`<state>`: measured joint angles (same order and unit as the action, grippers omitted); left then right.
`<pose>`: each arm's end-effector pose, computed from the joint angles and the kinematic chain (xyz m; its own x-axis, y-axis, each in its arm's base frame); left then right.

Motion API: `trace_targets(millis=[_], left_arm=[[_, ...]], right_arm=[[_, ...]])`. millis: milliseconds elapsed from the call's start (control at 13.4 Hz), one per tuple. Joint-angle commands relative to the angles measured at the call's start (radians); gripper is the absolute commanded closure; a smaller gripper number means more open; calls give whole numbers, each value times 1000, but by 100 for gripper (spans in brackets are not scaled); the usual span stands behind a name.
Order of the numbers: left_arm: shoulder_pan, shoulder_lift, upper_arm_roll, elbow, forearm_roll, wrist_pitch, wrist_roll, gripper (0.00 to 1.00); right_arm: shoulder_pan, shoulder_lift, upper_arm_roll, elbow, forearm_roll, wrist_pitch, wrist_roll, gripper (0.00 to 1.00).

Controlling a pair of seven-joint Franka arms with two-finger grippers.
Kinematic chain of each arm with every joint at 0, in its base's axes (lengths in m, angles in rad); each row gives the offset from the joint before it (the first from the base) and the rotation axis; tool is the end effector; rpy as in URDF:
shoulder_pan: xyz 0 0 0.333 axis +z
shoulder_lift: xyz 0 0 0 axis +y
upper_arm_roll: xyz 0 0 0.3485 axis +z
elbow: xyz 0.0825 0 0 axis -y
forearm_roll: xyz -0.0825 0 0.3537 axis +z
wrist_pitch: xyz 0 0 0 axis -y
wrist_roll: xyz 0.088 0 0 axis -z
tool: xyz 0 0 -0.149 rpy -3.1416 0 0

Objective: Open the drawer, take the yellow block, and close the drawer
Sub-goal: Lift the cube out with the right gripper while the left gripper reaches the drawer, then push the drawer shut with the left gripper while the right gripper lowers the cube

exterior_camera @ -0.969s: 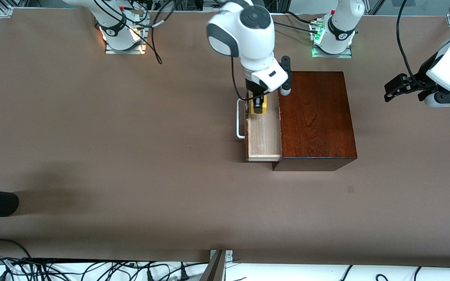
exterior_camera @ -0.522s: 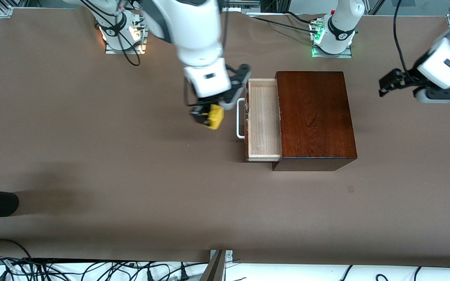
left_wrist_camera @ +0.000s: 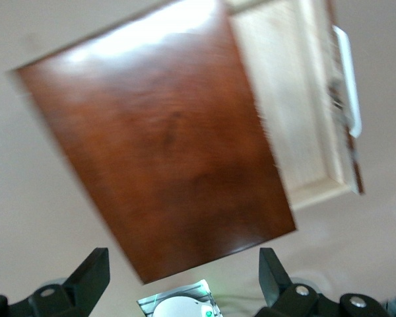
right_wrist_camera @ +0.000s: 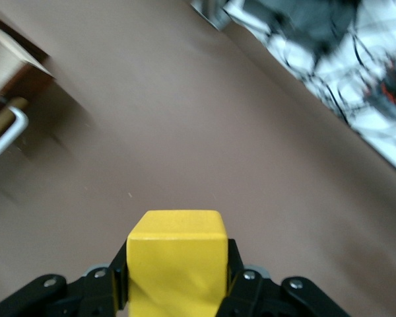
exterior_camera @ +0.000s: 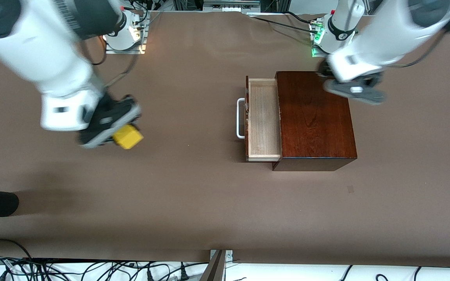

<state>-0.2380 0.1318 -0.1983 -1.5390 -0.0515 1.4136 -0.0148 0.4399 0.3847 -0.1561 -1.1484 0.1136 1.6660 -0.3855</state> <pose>0.4836 -0.2275 0.5496 0.8777 -0.4073 -0.2525 -0.4023 -0.9126 0.0733 0.6258 0.2223 0.5872 0.7681 0.6231 0.1472 0.6300 -0.7766 0.0003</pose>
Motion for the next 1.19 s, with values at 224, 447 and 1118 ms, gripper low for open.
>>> trace_targets(millis=[224,447,1118], left_arm=[[-182,251,-16,63,-122,248,280,0],[-317,351,-15,66,-99,566,384,0],[-360,488,-9,34,117,602,803,0]], right_arm=[[-110,-269,20,-424,-5,21,263,100],[-133,-271,20,-487,-80,34,364,100],[-219,-270,55,-812,-83,377,415,100]])
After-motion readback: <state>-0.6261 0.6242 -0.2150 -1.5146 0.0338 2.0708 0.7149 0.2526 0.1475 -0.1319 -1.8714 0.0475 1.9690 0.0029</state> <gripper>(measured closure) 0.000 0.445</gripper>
